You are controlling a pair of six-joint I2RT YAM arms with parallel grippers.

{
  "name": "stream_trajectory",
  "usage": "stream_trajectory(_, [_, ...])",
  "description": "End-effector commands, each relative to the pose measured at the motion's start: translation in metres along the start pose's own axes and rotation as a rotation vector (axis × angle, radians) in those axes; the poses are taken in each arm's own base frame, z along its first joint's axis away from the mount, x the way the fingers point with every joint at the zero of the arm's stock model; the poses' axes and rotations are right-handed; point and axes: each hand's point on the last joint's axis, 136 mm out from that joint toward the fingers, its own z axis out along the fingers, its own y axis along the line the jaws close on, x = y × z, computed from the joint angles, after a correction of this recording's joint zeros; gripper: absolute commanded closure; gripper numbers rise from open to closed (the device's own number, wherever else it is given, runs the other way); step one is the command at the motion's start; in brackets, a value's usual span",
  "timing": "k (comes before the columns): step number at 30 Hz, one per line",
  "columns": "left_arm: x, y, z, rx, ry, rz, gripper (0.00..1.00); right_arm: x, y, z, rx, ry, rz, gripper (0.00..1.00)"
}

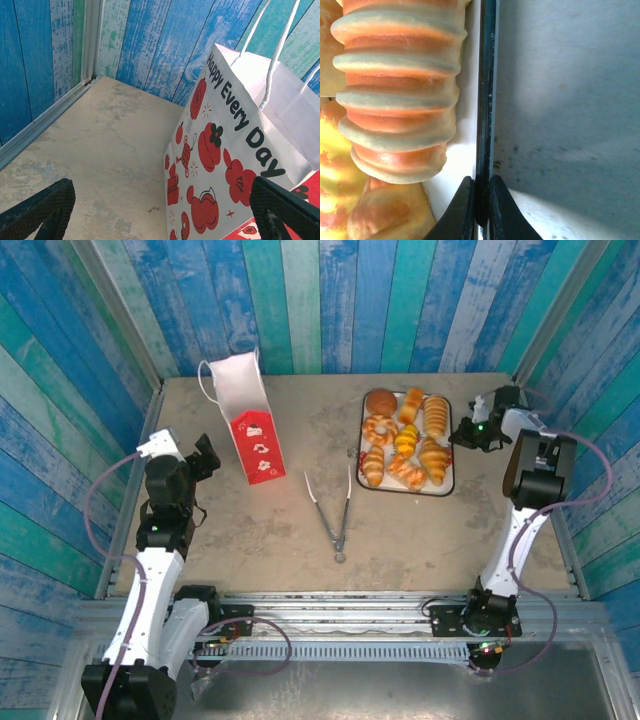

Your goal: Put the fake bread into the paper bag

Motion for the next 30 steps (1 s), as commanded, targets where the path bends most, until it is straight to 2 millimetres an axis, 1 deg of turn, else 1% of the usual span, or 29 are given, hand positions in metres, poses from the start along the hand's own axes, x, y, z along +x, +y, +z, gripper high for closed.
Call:
stream_trajectory(1, [-0.009, -0.007, -0.003, 0.030, -0.015, 0.004, 0.06, 0.003, 0.010, 0.012, -0.011, 0.048, -0.053, 0.99])
stream_trajectory(4, [-0.009, -0.010, -0.003, 0.044, -0.010, -0.002, 0.06, 0.001, 0.022, 0.019, -0.056, 0.049, -0.047, 0.99])
stream_trajectory(6, [-0.009, -0.011, -0.003, 0.049, -0.009, -0.006, 0.06, -0.004, 0.023, 0.020, -0.064, 0.037, -0.036, 0.98])
stream_trajectory(7, [-0.009, -0.012, -0.003, 0.051, -0.007, -0.008, 0.06, -0.006, 0.022, 0.018, -0.051, 0.031, -0.031, 0.96])
stream_trajectory(9, [-0.010, -0.013, -0.002, 0.057, -0.008, -0.021, 0.06, -0.012, 0.015, 0.010, 0.000, 0.008, -0.026, 0.84])
stream_trajectory(12, [-0.009, -0.014, -0.002, 0.066, -0.005, -0.042, 0.06, -0.021, 0.008, -0.009, 0.072, -0.035, -0.025, 0.70])
stream_trajectory(13, [-0.008, -0.016, -0.001, 0.075, -0.010, -0.046, 0.06, -0.024, 0.006, -0.016, 0.099, -0.051, -0.022, 0.67])
stream_trajectory(15, [-0.006, -0.017, -0.001, 0.091, -0.017, -0.064, 0.06, -0.030, 0.003, -0.038, 0.170, -0.106, -0.007, 0.61])
stream_trajectory(17, [-0.002, -0.016, -0.001, 0.095, -0.017, -0.088, 0.06, -0.035, 0.011, -0.062, 0.200, -0.179, -0.002, 0.52])
stream_trajectory(20, [0.013, -0.015, 0.000, 0.104, 0.014, -0.121, 0.06, -0.037, 0.037, -0.100, 0.205, -0.288, -0.012, 0.40])
stream_trajectory(22, [0.023, -0.012, 0.002, 0.100, 0.039, -0.136, 0.06, -0.026, 0.061, -0.122, 0.202, -0.337, -0.018, 0.32])
stream_trajectory(24, [0.035, -0.005, 0.002, 0.077, 0.060, -0.164, 0.06, -0.010, 0.094, -0.138, 0.175, -0.383, -0.039, 0.23])
stream_trajectory(25, [0.040, -0.003, 0.003, 0.068, 0.068, -0.177, 0.06, 0.000, 0.109, -0.141, 0.153, -0.394, -0.056, 0.18])
stream_trajectory(26, [0.046, -0.001, 0.003, 0.064, 0.078, -0.195, 0.06, 0.012, 0.127, -0.144, 0.126, -0.398, -0.075, 0.09])
stream_trajectory(27, [0.052, 0.000, 0.003, 0.066, 0.088, -0.205, 0.06, 0.025, 0.145, -0.147, 0.098, -0.400, -0.091, 0.04])
stream_trajectory(28, [0.056, 0.000, 0.004, 0.070, 0.094, -0.212, 0.06, 0.039, 0.158, -0.146, 0.073, -0.389, -0.103, 0.00])
stream_trajectory(30, [0.066, 0.000, 0.005, 0.080, 0.113, -0.239, 0.06, 0.069, 0.186, -0.144, 0.026, -0.361, -0.120, 0.00])
